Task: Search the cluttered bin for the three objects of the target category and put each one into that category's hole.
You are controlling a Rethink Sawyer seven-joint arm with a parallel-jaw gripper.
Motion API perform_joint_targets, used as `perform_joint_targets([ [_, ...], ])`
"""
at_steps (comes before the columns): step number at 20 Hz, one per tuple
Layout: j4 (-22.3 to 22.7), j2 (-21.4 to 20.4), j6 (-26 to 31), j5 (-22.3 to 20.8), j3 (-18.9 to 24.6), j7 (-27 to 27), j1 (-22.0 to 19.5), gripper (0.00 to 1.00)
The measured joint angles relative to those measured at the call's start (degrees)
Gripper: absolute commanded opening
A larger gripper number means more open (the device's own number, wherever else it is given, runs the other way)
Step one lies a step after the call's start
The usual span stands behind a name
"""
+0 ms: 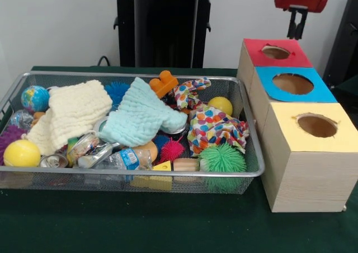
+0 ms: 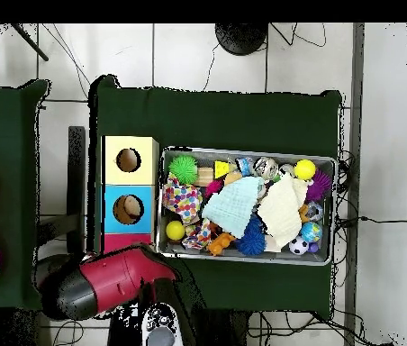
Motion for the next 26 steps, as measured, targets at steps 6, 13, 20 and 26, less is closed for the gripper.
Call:
perform_joint_targets([
  [6,4.88,0.34,-7.96,5.42,8.91,0.00,-6.21,0.00],
  [13,6.87,-0.03,-9.63,4.45,8.99,0.00,-3.46,0.00],
  [20,4.64,-6.08,8.92,0.49,4.60,0.00,4.57,0.00],
  [26,3.01,-10.57,20.61,0.45,4.26,0.00,5.61,0.00],
])
